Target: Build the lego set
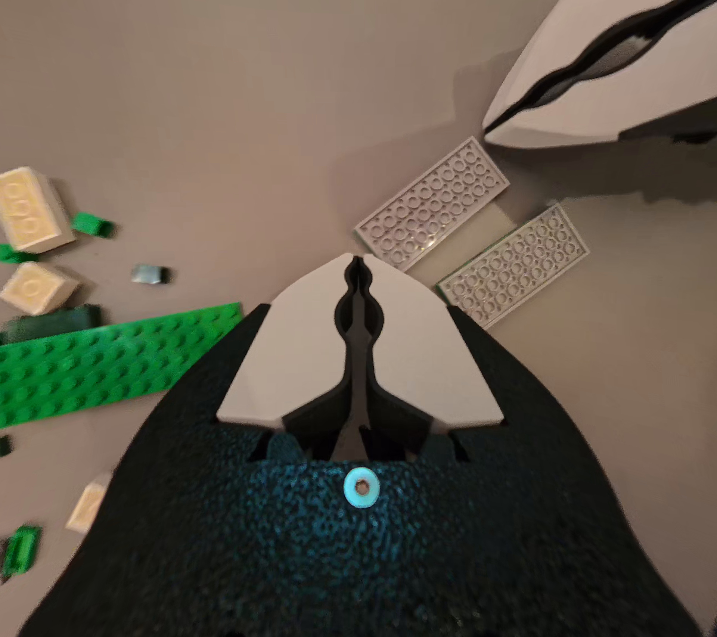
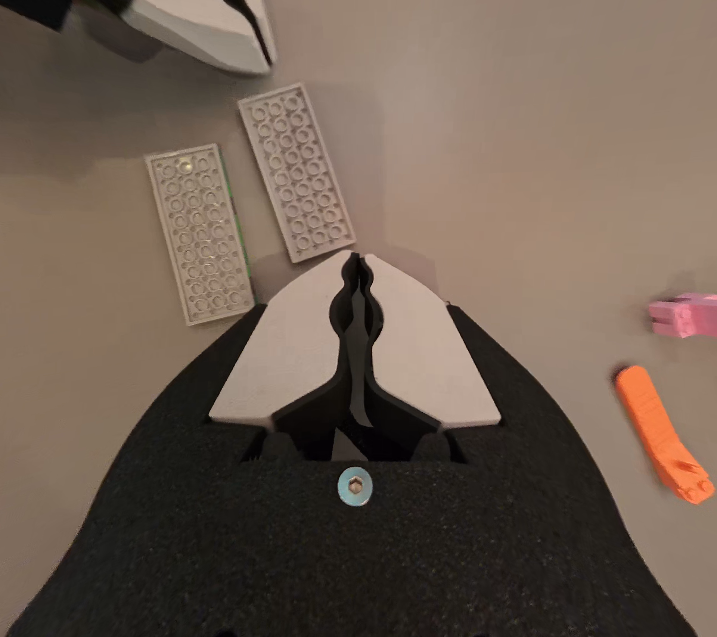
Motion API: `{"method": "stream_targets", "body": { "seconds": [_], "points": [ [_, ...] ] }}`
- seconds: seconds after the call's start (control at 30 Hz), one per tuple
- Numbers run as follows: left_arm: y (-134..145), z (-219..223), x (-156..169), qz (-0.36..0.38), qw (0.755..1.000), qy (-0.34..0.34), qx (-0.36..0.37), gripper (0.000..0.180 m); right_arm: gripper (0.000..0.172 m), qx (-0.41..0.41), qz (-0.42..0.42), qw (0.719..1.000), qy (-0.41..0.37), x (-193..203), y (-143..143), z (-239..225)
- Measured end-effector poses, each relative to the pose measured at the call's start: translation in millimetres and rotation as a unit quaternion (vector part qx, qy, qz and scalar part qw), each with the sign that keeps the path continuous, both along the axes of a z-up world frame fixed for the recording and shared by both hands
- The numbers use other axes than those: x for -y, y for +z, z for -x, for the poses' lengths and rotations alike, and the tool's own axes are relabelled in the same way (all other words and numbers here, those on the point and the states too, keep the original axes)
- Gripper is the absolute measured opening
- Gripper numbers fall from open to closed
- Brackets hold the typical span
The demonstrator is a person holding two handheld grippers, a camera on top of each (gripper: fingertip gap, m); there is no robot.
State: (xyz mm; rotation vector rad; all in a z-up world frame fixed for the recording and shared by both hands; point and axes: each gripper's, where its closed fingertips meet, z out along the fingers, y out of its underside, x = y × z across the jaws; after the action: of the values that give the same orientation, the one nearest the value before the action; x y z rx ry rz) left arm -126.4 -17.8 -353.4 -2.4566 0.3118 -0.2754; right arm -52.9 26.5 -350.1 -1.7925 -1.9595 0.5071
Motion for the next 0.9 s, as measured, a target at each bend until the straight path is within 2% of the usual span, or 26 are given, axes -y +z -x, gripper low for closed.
{"method": "stream_targets", "body": {
  "seconds": [0.1,0.13,0.23,0.3,0.37,0.5,0.63,0.83,0.9],
  "points": [
    [33,47,2,-0.112,0.991,0.053,-0.053,0.0,0.0,-0.068,-0.015,0.998,0.009,-10,19,8],
    [47,71,6,-0.158,0.981,0.085,-0.072,0.0,0.009,-0.089,-0.024,0.995,0.028,-10,25,14],
    [77,135,21,-0.263,0.945,0.164,-0.103,0.0,0.019,-0.127,-0.056,0.985,0.106,-6,36,48],
    [81,163,30,-0.305,0.925,0.183,-0.132,0.0,0.029,-0.15,-0.053,0.973,0.166,3,42,81],
    [72,178,37,-0.318,0.915,0.188,-0.163,0.0,0.034,-0.15,-0.051,0.958,0.238,12,42,110],
    [62,181,41,-0.317,0.915,0.16,-0.19,0.0,0.034,-0.086,-0.111,0.923,0.358,1,26,150],
    [89,218,64,-0.373,0.857,0.238,-0.265,0.0,0.037,-0.005,-0.135,0.895,0.424,-17,16,173],
    [113,266,105,-0.435,0.794,0.335,-0.261,0.0,0.034,0.07,-0.174,0.841,0.508,-24,11,189],
    [117,277,115,-0.453,0.781,0.36,-0.235,0.0,0.033,0.092,-0.187,0.821,0.532,-26,6,192]
  ]
}}
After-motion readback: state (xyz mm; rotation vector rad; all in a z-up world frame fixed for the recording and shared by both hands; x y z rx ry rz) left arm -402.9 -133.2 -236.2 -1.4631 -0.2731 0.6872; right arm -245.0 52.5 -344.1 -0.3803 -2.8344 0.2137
